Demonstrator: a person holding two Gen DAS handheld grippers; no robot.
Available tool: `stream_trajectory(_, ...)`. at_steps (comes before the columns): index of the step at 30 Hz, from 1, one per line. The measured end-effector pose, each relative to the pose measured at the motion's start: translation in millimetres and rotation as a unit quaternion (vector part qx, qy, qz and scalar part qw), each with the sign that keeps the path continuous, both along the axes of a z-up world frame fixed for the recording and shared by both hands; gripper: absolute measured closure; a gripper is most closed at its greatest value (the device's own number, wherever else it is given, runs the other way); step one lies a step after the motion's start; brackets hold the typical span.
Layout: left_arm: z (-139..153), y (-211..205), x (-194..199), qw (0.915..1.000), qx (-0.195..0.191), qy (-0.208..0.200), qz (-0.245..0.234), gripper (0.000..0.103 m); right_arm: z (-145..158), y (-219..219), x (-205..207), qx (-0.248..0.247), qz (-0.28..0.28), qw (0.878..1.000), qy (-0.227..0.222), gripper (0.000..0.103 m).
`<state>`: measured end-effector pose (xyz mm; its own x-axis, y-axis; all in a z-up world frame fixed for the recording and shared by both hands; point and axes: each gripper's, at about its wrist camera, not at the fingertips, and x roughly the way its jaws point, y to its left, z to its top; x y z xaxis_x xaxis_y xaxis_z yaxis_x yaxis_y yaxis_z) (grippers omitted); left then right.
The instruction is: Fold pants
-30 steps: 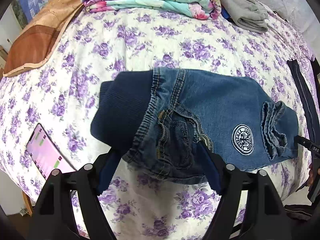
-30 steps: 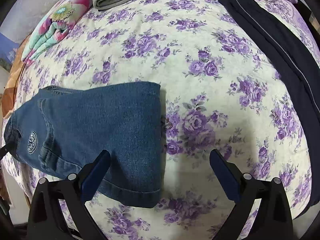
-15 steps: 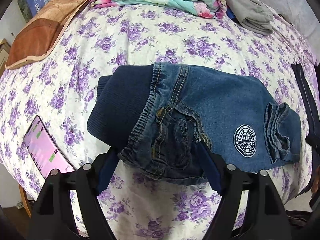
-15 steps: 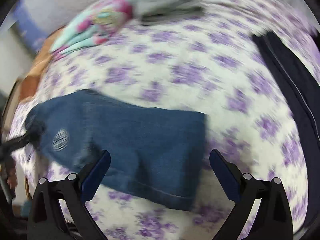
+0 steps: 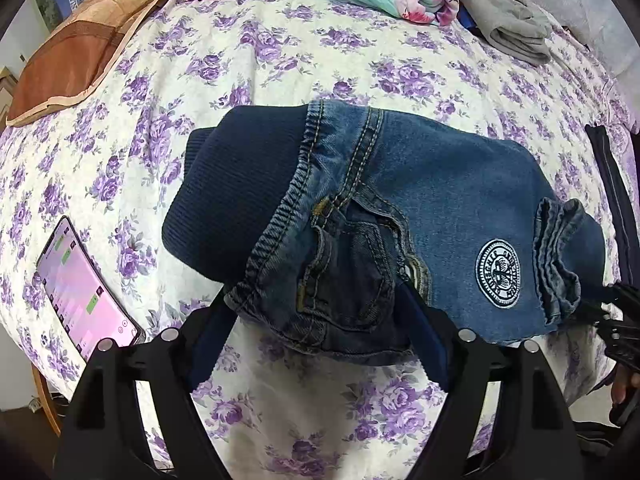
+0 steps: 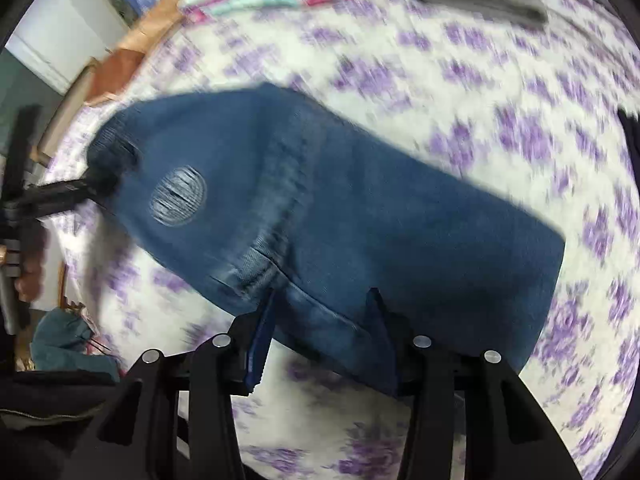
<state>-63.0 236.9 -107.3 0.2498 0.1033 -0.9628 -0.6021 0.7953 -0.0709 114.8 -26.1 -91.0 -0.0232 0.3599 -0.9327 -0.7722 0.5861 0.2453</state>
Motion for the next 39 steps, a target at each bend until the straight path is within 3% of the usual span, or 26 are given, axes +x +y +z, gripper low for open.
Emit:
stream_trajectory(7, 21, 18, -16, 0.9990, 0.013, -0.016, 0.039, 0.021, -31, 19, -1, -0.011, 0.006, 0.999, 0.041, 0.042)
stream_trajectory(11, 50, 24, -17, 0.9970, 0.040, -0.049, 0.046, 0.021, 1, 14, 15, 0.060, -0.015, 0.994, 0.094, 0.035)
stream_trajectory(13, 66, 20, -6, 0.9955, 0.053, -0.072, 0.031, 0.020, 17, 8, 24, 0.094, -0.029, 0.991, 0.091, 0.028)
stream_trajectory(16, 82, 1, 23, 0.9920, 0.047, -0.115, -0.021, 0.015, 25, -3, 43, 0.109, -0.079, 0.987, 0.090, 0.028)
stream_trajectory(19, 82, -19, 57, 0.9887, 0.033, -0.128, -0.071, 0.014, 21, -14, 54, 0.096, -0.105, 0.987, 0.078, 0.036)
stream_trajectory(22, 63, -32, 85, 0.9871, -0.013, -0.124, -0.100, 0.015, 15, -23, 61, 0.089, -0.127, 0.984, 0.087, 0.057)
stream_trajectory(27, 23, -27, 103, 0.9853, -0.103, -0.104, -0.088, 0.019, -6, -28, 64, 0.076, -0.139, 0.983, 0.088, 0.060)
stream_trajectory(30, -4, -10, 107, 0.9923, -0.080, -0.071, -0.062, 0.020, -21, -25, 76, 0.071, -0.158, 0.982, 0.078, 0.067)
stream_trajectory(32, -18, -1, 109, 0.9901, -0.103, -0.074, -0.061, 0.020, -40, -19, 83, 0.056, -0.158, 0.982, 0.087, 0.068)
stream_trajectory(33, -20, -2, 111, 0.9907, -0.094, -0.071, -0.067, 0.020, -45, -13, 83, 0.055, -0.143, 0.985, 0.074, 0.068)
stream_trajectory(35, -19, -13, 118, 0.9931, -0.061, -0.048, -0.087, 0.019, -42, -1, 80, 0.035, -0.121, 0.991, 0.046, 0.068)
stream_trajectory(37, -14, -28, 123, 0.9938, -0.028, -0.021, -0.105, 0.016, -37, -1, 83, 0.028, -0.130, 0.989, 0.065, 0.065)
stream_trajectory(39, -2, -39, 121, 0.9936, -0.009, -0.018, -0.111, 0.016, -23, -10, 85, 0.056, -0.144, 0.984, 0.090, 0.065)
